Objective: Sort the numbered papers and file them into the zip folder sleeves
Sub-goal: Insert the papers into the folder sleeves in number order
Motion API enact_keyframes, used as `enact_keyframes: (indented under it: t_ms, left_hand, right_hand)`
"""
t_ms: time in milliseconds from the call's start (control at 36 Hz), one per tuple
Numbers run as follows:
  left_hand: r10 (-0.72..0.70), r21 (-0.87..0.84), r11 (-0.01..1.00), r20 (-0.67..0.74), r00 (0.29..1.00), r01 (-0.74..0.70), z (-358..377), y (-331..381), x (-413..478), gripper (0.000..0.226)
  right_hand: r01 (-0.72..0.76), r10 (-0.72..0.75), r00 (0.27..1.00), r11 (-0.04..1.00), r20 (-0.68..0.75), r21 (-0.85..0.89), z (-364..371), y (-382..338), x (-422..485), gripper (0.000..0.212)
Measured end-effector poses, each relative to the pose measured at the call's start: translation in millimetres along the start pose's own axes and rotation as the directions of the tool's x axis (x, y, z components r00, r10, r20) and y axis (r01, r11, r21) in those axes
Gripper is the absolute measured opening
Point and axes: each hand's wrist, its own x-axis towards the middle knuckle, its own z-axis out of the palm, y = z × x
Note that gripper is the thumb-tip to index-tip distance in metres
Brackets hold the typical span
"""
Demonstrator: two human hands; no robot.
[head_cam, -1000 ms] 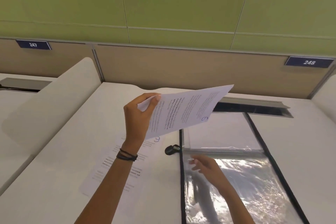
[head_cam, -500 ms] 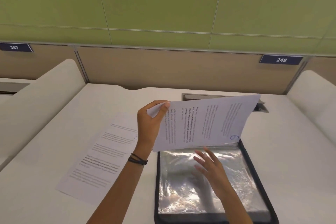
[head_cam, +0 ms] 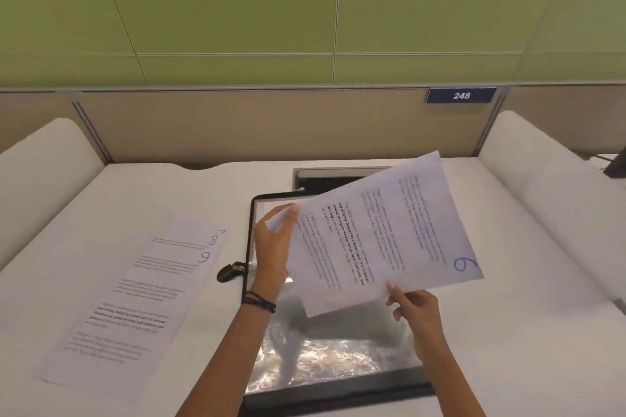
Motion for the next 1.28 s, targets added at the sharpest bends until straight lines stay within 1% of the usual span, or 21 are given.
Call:
enact_keyframes:
  t_ms: [83,167,222,333,417,500,611,694,750,833,889,944,972,1000,1083,1167,1222,1278]
  left_hand:
    - [-0.001,0.020,1.000,0.031,1.000,0.000,15.1,-10.4,-3.3,0.008]
    - [0.006,0.055,0.998,0.056,0.998,-0.009,29.5,-22.8,-5.9,0.008]
    - [0.002,0.088,0.996,0.086,0.996,-0.010,38.3,-31.8,-7.4,0.012]
    - [-0.100,0.159,0.984,0.141,0.985,0.077,53.0,-60.6,-11.5,0.010]
    - [-0.180,0.196,0.970,0.163,0.970,0.147,61.3,-89.4,-20.0,0.011]
    - [-0.195,0.246,0.957,0.162,0.967,0.152,67.9,-121.4,-33.6,0.013]
    - [-0.182,0.391,0.915,0.189,0.965,0.096,74.9,-156.8,-49.9,0.019]
    - [-0.148,0.512,0.858,0.304,0.941,-0.031,83.0,-174.2,-62.3,0.027]
    - [-0.129,0.576,0.807,0.385,0.914,-0.129,91.3,-179.3,-70.6,0.022]
    - [-0.155,0.685,0.685,0.469,0.869,-0.247,105.0,-188.4,-78.0,0.047]
    - [-0.182,0.749,0.596,0.476,0.860,-0.288,114.0,-193.7,-81.3,0.060]
    - [-0.203,0.799,0.521,0.459,0.865,-0.301,120.4,-198.7,-85.3,0.088]
    - [-0.203,0.816,0.488,0.452,0.869,-0.310,122.1,-201.7,-87.0,0.097]
    - [-0.189,0.821,0.467,0.454,0.871,-0.327,122.8,-206.1,-88.2,0.095]
    - [-0.140,0.821,0.432,0.469,0.872,-0.372,120.3,-217.5,-89.1,0.071]
    - [-0.125,0.824,0.431,0.458,0.880,-0.368,118.6,-223.1,-87.9,0.054]
    - [-0.132,0.819,0.432,0.472,0.872,-0.378,119.0,-220.9,-89.3,0.051]
    - [-0.142,0.821,0.433,0.470,0.871,-0.372,119.5,-219.3,-90.5,0.057]
  right_hand:
    - [0.025,-0.027,0.999,0.998,-0.043,-0.052,-16.3,-2.2,2.7,0.007]
    - [0.049,-0.056,0.996,0.994,-0.071,-0.099,-33.9,-1.1,5.5,0.017]
    - [0.072,-0.084,0.992,0.990,-0.091,-0.125,-45.9,-0.5,8.6,0.019]
    - [0.108,-0.132,0.984,0.977,-0.123,-0.183,-69.0,0.4,18.0,0.012]
    - [0.114,-0.161,0.971,0.961,-0.176,-0.253,-87.2,4.4,25.7,0.019]
    - [0.116,-0.194,0.950,0.948,-0.245,-0.298,-101.9,8.6,31.4,0.024]
    - [0.106,-0.207,0.916,0.951,-0.344,-0.290,-115.3,9.1,36.2,0.025]
    - [0.082,-0.187,0.885,0.964,-0.427,-0.252,-125.3,12.4,37.7,0.025]
    - [0.071,-0.172,0.860,0.973,-0.481,-0.220,-130.1,15.1,38.9,0.026]
    - [0.048,-0.148,0.829,0.980,-0.540,-0.195,-133.0,18.1,41.0,0.028]
    - [0.038,-0.134,0.817,0.983,-0.561,-0.179,-133.1,19.8,41.3,0.027]
    - [0.031,-0.118,0.807,0.987,-0.578,-0.158,-134.1,21.5,41.4,0.025]
    - [0.025,-0.110,0.802,0.988,-0.587,-0.151,-135.1,22.6,41.8,0.025]
    - [0.020,-0.104,0.798,0.989,-0.593,-0.147,-136.2,23.5,42.2,0.026]
    - [0.016,-0.098,0.794,0.990,-0.600,-0.139,-137.9,24.7,42.3,0.025]
    - [0.015,-0.094,0.795,0.991,-0.600,-0.135,-138.5,26.7,41.5,0.024]
    - [0.017,-0.094,0.795,0.991,-0.599,-0.133,-139.3,28.8,40.8,0.024]
    - [0.019,-0.096,0.795,0.991,-0.599,-0.134,-140.0,30.5,40.1,0.023]
